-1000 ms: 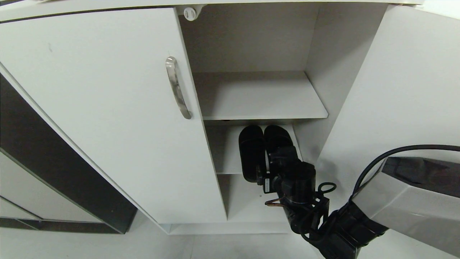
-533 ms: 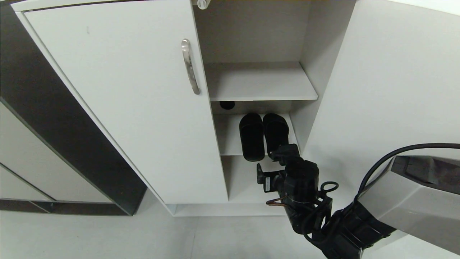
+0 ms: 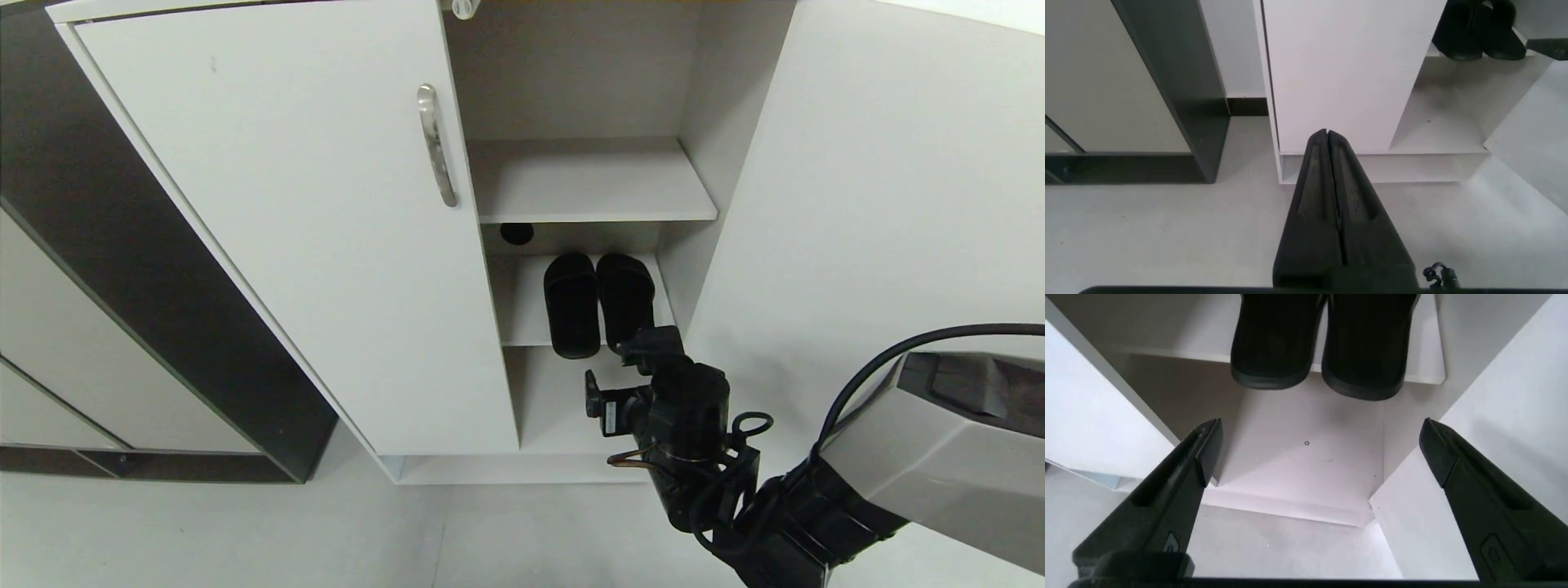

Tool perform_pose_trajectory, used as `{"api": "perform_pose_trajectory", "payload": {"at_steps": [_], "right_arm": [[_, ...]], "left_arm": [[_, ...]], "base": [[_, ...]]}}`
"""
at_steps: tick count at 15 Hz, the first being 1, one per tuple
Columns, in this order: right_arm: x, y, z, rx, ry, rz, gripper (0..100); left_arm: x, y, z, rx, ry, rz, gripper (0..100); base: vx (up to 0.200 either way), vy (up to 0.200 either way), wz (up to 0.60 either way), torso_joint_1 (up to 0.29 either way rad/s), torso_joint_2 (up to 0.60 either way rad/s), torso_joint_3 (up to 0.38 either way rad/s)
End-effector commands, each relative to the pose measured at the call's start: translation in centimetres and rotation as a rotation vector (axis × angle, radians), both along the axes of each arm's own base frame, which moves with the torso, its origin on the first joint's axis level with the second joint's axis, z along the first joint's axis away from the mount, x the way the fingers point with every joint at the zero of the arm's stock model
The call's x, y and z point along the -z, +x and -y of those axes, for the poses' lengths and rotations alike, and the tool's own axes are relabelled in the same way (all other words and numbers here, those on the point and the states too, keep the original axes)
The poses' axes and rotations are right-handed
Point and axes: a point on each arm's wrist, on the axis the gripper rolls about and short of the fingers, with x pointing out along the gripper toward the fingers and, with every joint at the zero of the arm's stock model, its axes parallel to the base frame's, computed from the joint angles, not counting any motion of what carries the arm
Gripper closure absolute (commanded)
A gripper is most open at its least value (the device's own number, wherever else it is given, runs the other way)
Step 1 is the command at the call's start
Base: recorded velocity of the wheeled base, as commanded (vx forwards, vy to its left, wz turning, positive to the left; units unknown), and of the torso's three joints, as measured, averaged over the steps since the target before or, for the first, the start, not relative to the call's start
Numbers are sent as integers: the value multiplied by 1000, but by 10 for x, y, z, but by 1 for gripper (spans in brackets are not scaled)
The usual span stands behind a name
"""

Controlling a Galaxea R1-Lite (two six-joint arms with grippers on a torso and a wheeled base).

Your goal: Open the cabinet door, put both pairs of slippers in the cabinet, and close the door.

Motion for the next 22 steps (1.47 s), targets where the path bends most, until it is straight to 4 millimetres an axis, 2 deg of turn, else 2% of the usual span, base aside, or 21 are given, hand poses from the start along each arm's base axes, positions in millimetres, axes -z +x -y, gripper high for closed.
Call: {"api": "perform_pose_trajectory", "payload": {"at_steps": [1,6,18,22], "right_arm": [[-1,0,0,-1,2,1,0],[0,0,0,-1,-2,-2,0],[1,0,1,1,-3,-3,0],[2,-1,2,1,-3,-1,0]], "left_arm": [[0,0,0,0,0,-1,100],[0,0,0,0,0,-1,100],[0,0,0,0,0,-1,100],[0,0,0,-2,-3,0,100]], "base": [[0,0,0,0,0,0],[0,0,0,0,0,0],[0,0,0,4,2,194],[0,0,0,-1,2,51]]}}
